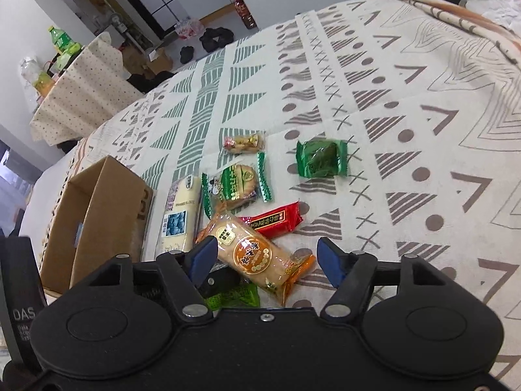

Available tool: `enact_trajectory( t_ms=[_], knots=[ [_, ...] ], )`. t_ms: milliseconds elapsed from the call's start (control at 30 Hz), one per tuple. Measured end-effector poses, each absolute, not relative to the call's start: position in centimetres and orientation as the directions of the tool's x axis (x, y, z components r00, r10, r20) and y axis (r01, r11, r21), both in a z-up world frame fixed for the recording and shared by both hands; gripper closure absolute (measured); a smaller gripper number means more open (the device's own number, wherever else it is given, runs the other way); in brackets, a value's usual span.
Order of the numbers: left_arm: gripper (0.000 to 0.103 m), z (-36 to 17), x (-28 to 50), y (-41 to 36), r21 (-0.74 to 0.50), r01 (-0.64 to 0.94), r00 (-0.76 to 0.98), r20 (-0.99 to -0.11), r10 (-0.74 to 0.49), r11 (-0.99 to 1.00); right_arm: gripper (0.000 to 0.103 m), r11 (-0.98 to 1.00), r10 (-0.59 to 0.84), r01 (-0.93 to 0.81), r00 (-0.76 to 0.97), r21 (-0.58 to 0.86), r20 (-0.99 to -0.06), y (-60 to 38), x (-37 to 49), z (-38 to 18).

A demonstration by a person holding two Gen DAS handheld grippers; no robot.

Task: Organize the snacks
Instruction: 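Grasp the green wrapped snack with the left gripper while the right grasps the orange cake pack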

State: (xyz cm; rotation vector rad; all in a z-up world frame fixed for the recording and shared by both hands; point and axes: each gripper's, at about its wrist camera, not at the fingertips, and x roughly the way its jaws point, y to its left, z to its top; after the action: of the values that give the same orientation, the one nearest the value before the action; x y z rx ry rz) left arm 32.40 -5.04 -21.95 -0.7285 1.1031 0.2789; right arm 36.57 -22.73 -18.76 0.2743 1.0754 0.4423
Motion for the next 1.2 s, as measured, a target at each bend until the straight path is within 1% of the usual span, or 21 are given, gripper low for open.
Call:
enact_trajectory(
  t_ms=[33, 100, 167, 400, 567, 700, 767, 833, 967, 1067, 1100, 1167, 1200],
  knots=[
    [0.054, -21.9, 32.5, -5.0, -0.398, -0.546, 0.445, -0.884, -0.147, 0.737, 0.036, 0.881, 0.473, -0.21, 0.398, 0.424, -0.786, -22.7, 36.7, -18.9],
    [0.065, -22.0, 32.5, -4.8, -0.418, -0.545, 0.444, -0.879, -0.173, 0.726, 0.036, 0.885, 0.466, -0.203, 0.396, 0.419, -0.791, -22.6, 36.9, -19.2],
    [0.067, -22.1, 32.3, -4.6, -0.435, -0.55, 0.447, -0.874, -0.189, 0.713, 0.036, 0.885, 0.465, -0.198, 0.393, 0.421, -0.793, -22.5, 37.1, -19.3],
    [0.068, -21.3, 31.3, -3.4, -0.419, -0.571, 0.456, -0.877, -0.152, 0.706, 0.036, 0.89, 0.455, -0.233, 0.37, 0.393, -0.81, -21.2, 37.1, -19.8],
    [0.068, -20.8, 30.4, -2.2, -0.397, -0.589, 0.461, -0.88, -0.111, 0.704, 0.036, 0.906, 0.415, -0.26, 0.396, 0.334, -0.819, -20.3, 37.0, -19.8],
    [0.067, -20.5, 29.8, -1.3, -0.39, -0.605, 0.463, -0.882, -0.092, 0.695, 0.036, 0.905, 0.412, -0.3, 0.434, 0.302, -0.801, -19.4, 36.8, -19.5],
    [0.067, -20.4, 29.6, -0.9, -0.389, -0.609, 0.463, -0.882, -0.089, 0.691, 0.035, 0.9, 0.42, -0.317, 0.452, 0.299, -0.787, -19.1, 36.9, -19.2],
    [0.067, -20.3, 29.3, -0.6, -0.386, -0.613, 0.461, -0.883, -0.084, 0.69, 0.03, 0.896, 0.427, -0.324, 0.438, 0.304, -0.791, -18.7, 37.1, -19.6],
    [0.067, -19.9, 28.7, -0.2, -0.383, -0.621, 0.462, -0.884, -0.076, 0.684, 0.029, 0.9, 0.415, -0.291, 0.35, 0.324, -0.84, -18.5, 37.6, -21.1],
    [0.067, -19.3, 28.2, 0.0, -0.384, -0.622, 0.468, -0.881, -0.068, 0.682, 0.029, 0.899, 0.4, -0.321, 0.33, 0.297, -0.855, -18.0, 37.1, -21.4],
    [0.067, -19.2, 28.1, 0.0, -0.384, -0.621, 0.471, -0.879, -0.066, 0.683, 0.031, 0.9, 0.388, -0.336, 0.329, 0.277, -0.861, -17.7, 36.8, -21.4],
    [0.067, -18.8, 27.8, 0.0, -0.383, -0.62, 0.476, -0.877, -0.061, 0.685, 0.049, 0.897, 0.375, -0.361, 0.312, 0.257, -0.873, -17.3, 36.5, -21.7],
    [0.067, -18.7, 27.6, 0.0, -0.384, -0.619, 0.478, -0.876, -0.059, 0.685, 0.061, 0.897, 0.366, -0.369, 0.313, 0.243, -0.877, -17.2, 36.3, -21.7]
  ],
)
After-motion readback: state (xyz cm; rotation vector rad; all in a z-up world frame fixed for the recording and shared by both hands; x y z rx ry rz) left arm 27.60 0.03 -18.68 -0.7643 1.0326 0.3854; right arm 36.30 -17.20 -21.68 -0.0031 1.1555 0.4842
